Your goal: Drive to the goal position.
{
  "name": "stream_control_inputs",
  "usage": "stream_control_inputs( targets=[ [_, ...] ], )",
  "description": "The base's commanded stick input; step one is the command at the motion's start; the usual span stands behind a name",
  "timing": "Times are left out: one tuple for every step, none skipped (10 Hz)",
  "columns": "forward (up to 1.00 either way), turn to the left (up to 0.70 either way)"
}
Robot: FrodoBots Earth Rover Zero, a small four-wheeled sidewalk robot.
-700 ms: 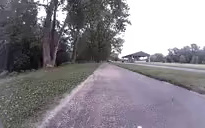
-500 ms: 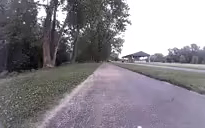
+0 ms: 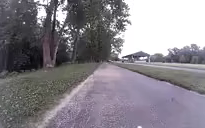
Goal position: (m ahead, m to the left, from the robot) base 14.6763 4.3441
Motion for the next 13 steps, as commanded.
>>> stream_control_inputs(
  targets=[
    [0.04, 0.00],
    [0.04, 0.00],
    [0.05, 0.00],
    [0.04, 0.00],
    [0.11, 0.00],
    [0.66, 0.00],
    [0.70, 0.00],
    [0.70, 0.00],
    [0.70, 0.00],
    [0.70, 0.00],
    [0.70, 0.00],
    [0.69, 0.00],
    [0.68, 0.00]
  ],
)
